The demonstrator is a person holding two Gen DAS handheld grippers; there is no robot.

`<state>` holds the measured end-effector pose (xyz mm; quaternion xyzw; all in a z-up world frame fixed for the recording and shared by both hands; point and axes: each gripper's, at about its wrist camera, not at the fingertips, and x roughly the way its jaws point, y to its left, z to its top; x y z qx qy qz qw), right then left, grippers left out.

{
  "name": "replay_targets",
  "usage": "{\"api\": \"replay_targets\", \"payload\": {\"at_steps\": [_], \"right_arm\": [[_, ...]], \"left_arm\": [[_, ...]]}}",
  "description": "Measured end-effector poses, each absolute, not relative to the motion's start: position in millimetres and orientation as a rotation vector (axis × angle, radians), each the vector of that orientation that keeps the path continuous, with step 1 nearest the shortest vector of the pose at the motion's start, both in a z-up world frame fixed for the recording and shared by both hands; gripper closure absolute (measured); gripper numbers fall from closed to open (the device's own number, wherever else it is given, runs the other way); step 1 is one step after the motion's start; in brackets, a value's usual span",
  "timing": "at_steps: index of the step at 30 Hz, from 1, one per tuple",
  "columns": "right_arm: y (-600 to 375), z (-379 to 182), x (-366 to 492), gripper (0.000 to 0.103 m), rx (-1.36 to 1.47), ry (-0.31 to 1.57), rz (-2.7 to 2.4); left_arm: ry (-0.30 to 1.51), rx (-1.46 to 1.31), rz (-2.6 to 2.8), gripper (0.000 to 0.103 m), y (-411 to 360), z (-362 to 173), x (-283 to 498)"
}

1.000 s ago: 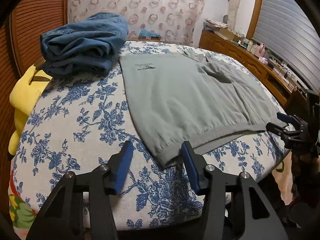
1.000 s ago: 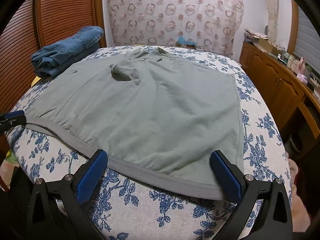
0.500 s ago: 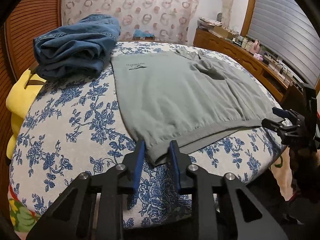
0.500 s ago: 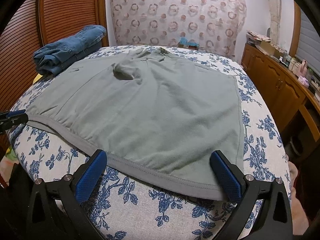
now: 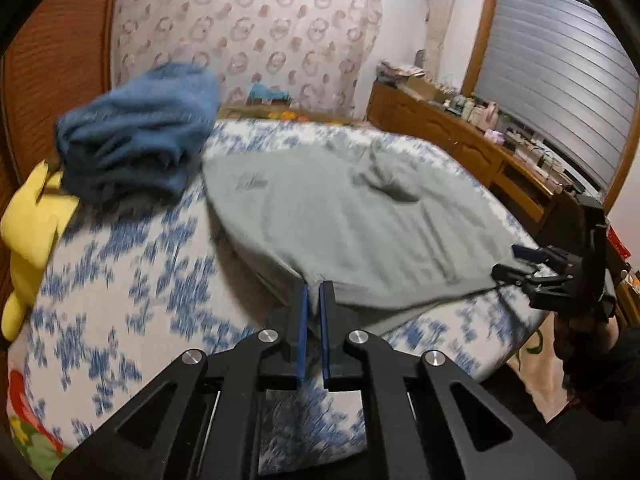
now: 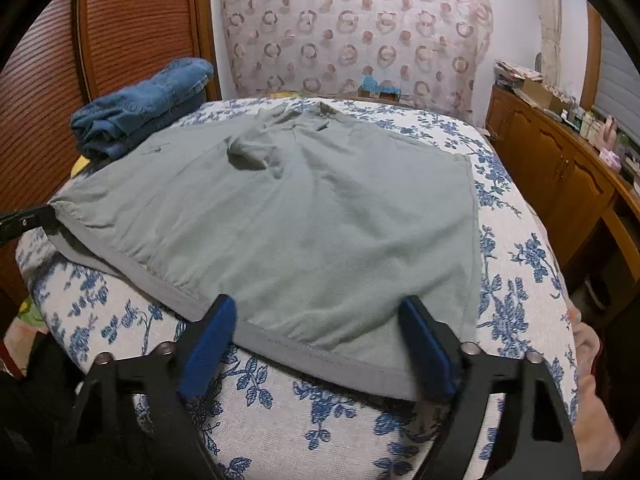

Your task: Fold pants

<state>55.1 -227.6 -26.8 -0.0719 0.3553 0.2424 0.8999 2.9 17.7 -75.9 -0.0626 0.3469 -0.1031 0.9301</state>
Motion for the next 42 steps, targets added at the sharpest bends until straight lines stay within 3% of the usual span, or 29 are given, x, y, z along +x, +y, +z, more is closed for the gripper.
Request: {"api": "replay_targets", "payload": {"at_steps": [15, 31, 40, 42], "right_arm": [[-255.7, -13.6, 56.9, 0.048, -0.102, 0.695, 0.502], [-289.4, -25.7, 55.9, 0.053, -0.056, 0.663, 0.462], [-288.5, -30.3, 55.6, 0.053, -0.032, 0.67, 0.434], [-287.1, -30.0, 55.4, 0.053, -0.03, 0.672, 0.432]], "left_arm": [[0.647, -0.034, -0.358, 0.097, -47.9, -25.8, 50.7], [0.669, 0.074, -0.549, 0.097, -156.6, -5.4, 98.6], [0.699, 0.113, -0.541, 0.097, -179.0, -12.1, 106.2], [0.692, 0.135, -0.537, 0.09, -177.9, -15.1, 102.7]]}}
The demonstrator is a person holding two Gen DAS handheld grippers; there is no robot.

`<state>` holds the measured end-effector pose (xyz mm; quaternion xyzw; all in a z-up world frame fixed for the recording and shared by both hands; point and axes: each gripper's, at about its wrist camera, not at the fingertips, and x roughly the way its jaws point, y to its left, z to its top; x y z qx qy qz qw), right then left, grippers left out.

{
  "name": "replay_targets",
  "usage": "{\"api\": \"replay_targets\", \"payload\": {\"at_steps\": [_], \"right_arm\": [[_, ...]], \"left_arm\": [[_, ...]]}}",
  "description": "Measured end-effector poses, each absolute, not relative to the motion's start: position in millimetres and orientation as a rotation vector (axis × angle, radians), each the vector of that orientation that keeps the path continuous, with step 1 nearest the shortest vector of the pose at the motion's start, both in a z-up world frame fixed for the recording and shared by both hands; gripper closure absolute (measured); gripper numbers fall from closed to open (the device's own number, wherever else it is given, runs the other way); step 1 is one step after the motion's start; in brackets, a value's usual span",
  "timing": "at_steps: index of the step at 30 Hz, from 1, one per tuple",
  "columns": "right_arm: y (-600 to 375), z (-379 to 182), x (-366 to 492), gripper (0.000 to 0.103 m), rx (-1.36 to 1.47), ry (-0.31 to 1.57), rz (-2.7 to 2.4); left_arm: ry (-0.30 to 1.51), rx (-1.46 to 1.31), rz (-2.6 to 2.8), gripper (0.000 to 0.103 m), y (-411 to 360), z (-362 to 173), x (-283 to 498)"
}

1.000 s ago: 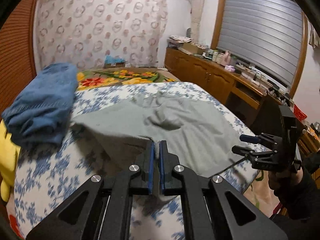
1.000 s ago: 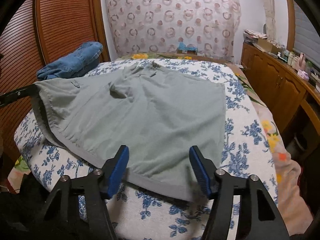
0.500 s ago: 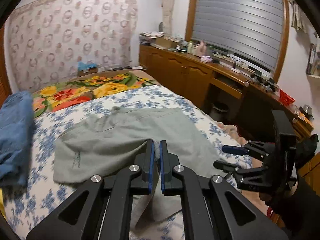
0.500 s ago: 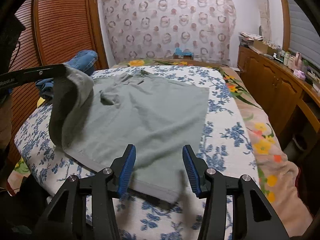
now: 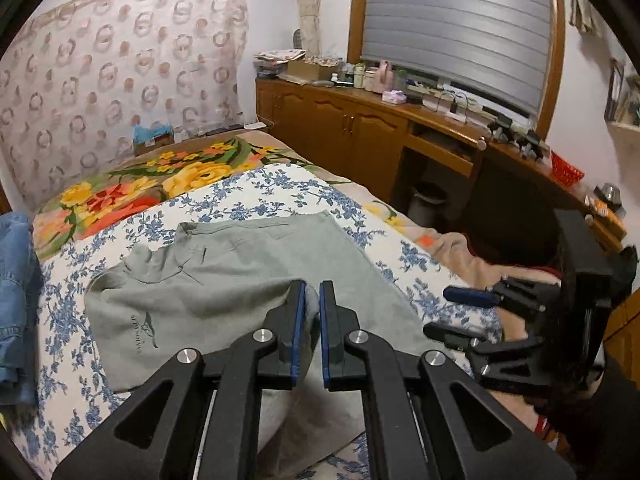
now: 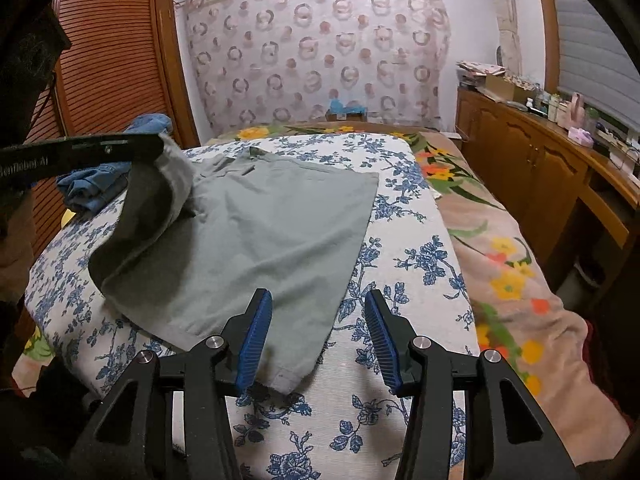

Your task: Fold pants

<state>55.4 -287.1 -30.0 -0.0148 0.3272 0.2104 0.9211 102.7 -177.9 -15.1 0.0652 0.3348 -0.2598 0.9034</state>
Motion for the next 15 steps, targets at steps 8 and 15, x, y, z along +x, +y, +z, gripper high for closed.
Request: {"api": "replay_targets", "payload": {"at_steps": [8, 15], "right_arm": [[-286.2, -23.2, 58.7, 0.053, -0.043, 0.665, 0.439], [-277.3, -22.4, 68.6, 0.055, -0.047, 0.667, 0.472]], "left_arm": [[0.702, 0.095, -0.483, 0.029, -143.6, -25.2, 96.6], [0.745, 0.065, -0.412, 0.025, -107.0, -52.6, 88.8]]}}
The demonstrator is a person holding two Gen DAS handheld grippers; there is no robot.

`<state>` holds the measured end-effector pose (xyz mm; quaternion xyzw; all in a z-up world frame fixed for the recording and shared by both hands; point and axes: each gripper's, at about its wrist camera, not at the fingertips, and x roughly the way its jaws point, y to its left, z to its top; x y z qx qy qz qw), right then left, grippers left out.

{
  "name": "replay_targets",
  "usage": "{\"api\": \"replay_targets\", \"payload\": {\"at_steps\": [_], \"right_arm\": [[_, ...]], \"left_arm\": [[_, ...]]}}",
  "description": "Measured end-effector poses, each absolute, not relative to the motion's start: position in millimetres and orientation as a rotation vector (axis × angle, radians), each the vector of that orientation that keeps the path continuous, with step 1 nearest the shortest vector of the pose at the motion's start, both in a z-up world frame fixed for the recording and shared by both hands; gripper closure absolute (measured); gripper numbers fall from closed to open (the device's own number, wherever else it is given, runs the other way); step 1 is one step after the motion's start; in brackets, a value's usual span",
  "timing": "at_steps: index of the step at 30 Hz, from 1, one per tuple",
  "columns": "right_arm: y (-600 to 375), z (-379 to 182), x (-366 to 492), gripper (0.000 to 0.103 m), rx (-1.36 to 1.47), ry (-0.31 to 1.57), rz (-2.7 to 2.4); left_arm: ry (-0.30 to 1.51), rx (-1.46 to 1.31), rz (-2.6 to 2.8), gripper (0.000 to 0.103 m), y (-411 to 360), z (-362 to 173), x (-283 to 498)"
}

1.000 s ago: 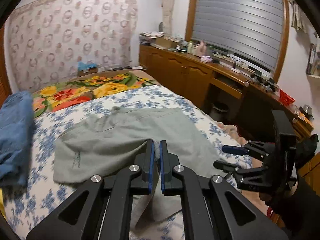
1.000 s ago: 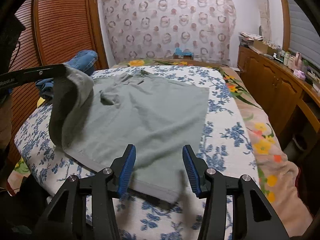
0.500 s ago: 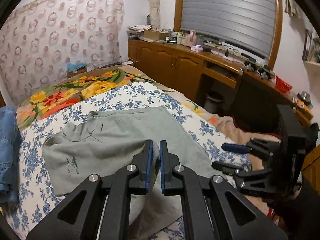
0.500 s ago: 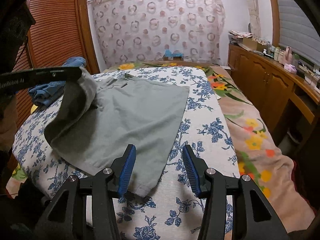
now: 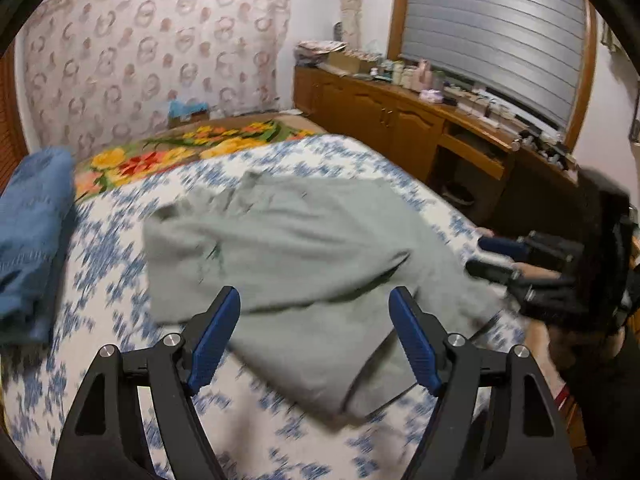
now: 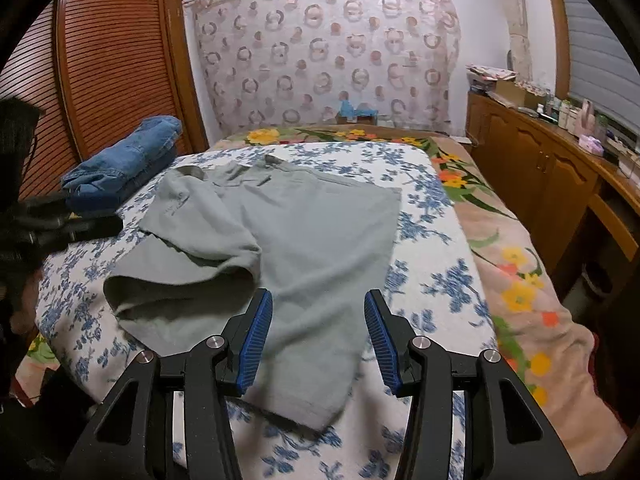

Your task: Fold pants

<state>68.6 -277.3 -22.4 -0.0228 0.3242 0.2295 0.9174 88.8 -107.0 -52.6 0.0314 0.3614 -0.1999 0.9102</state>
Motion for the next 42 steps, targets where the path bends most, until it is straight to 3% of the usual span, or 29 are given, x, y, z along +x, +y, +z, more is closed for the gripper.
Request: {"api": "replay_targets", "payload": {"at_steps": [20, 27, 36, 42], "right_arm": [[-228.0, -40.1, 131.6, 0.067, -0.09, 0.796, 0.617], [-222.3, -35.6, 133.2, 0.095, -0.083, 0.804, 0.655], [-245.3, 4.9, 92.1, 0.098, -0.049, 0.628, 0.623], [-263.6, 2.4, 69.0, 0.098, -0.058, 0.596, 0.589]], "left_arm": [[0.85, -0.015, -0.383, 0.025, -76.9, -109.1, 74.5], [0.828, -0.033, -0.375, 0.025, -71.6, -107.2, 70.9], [0.761, -0.039, -0.365, 0.025, -67.8, -92.0, 63.5], [0.766, -0.032, -0.377, 0.025, -76.5, -92.8, 65.2]]}}
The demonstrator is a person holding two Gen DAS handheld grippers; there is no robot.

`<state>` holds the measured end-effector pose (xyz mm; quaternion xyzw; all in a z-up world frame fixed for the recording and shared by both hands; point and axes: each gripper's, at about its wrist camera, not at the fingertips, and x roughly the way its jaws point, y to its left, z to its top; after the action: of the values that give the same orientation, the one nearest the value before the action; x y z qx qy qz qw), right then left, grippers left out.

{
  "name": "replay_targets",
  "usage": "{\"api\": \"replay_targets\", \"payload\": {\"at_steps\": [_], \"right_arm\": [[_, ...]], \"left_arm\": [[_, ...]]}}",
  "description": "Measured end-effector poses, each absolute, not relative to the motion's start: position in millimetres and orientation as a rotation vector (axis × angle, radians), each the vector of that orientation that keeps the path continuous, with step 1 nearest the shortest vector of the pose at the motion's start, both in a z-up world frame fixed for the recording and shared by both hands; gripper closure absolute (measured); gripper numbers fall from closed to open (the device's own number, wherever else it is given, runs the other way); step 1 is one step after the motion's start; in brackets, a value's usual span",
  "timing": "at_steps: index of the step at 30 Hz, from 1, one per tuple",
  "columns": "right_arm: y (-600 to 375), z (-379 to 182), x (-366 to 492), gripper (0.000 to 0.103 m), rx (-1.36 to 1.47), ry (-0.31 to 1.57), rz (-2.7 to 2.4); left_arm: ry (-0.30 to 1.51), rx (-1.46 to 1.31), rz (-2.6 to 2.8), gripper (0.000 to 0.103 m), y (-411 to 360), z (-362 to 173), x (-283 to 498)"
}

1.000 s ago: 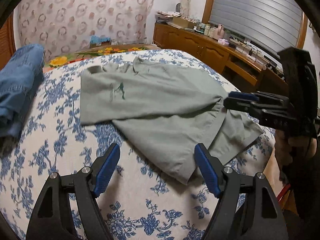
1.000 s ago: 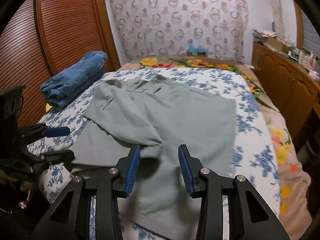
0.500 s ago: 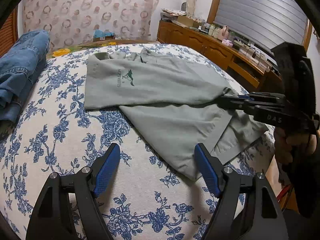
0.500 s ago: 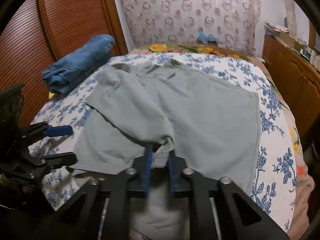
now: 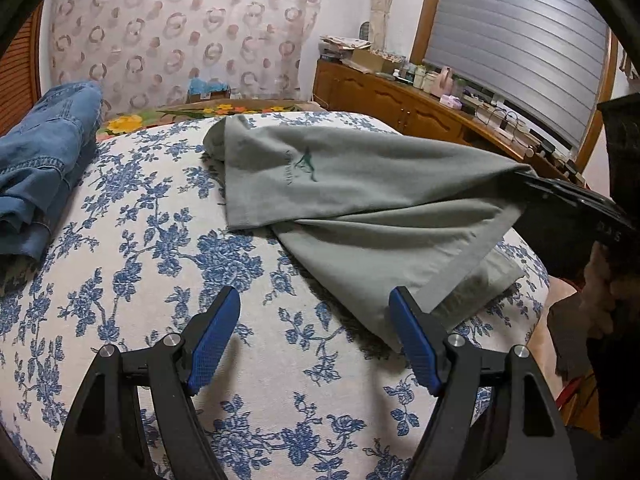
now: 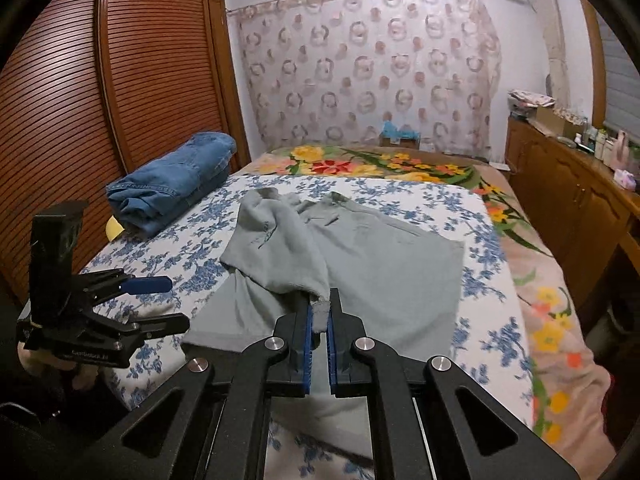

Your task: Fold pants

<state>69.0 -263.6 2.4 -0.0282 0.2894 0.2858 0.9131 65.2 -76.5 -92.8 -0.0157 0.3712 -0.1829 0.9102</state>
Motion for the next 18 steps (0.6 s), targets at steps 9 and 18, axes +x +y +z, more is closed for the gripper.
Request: {"api": "replay_targets", "payload": {"at_steps": [9, 18], "right_arm": [[-278.4, -3.3, 41.1, 0.098, -0.039, 0.616, 0.533], [-288.7, -5.5, 33.1, 0.098, -0.032, 0.658, 0.498]], "left_arm": [[0.759, -0.022, -0.389, 0.025, -86.4, -90.5, 65.7], [0.76, -0.011, -0.408, 0.025, -97.6, -89.8, 68.1]]}}
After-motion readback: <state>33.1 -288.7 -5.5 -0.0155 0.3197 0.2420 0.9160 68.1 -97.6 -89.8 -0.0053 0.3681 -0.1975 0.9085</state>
